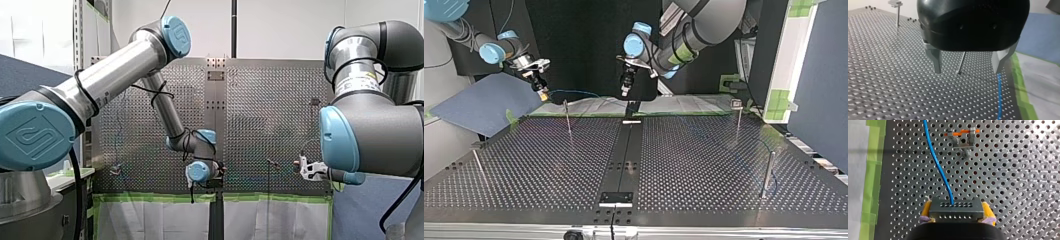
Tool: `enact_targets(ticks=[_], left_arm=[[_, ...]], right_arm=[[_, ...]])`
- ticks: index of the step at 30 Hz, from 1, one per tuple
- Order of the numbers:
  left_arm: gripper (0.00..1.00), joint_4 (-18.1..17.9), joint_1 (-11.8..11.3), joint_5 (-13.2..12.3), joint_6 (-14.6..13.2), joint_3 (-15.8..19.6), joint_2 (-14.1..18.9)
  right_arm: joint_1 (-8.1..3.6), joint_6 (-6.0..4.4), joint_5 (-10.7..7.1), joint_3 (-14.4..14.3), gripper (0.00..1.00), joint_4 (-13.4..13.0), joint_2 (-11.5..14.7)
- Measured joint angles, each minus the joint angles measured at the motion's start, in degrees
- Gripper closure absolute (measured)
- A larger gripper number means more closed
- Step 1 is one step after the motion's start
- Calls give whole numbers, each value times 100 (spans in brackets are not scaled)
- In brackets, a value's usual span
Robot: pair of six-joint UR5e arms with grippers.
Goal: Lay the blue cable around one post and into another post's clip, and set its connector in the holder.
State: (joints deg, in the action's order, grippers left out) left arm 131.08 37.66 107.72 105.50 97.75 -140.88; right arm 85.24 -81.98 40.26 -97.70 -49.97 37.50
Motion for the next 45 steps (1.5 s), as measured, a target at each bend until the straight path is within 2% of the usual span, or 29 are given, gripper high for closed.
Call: enact_targets(ticks=[9, 19, 25, 34, 45], left_arm=[[0, 258, 91, 4, 40, -396, -410], [0, 453, 28, 53, 69, -864, -821], [0, 666, 80, 68, 93, -1213, -1033], [0, 789, 119, 172, 132, -1673, -1076], [0, 877, 99, 278, 91, -1758, -1166]], right_arm=[[14, -36, 20, 0, 100, -40, 0], [30, -39, 27, 1, 100, -49, -2], [54, -39, 35, 2, 100, -53, -1], [65, -38, 44, 1, 100, -57, 0], [81, -39, 46, 2, 100, -58, -1]])
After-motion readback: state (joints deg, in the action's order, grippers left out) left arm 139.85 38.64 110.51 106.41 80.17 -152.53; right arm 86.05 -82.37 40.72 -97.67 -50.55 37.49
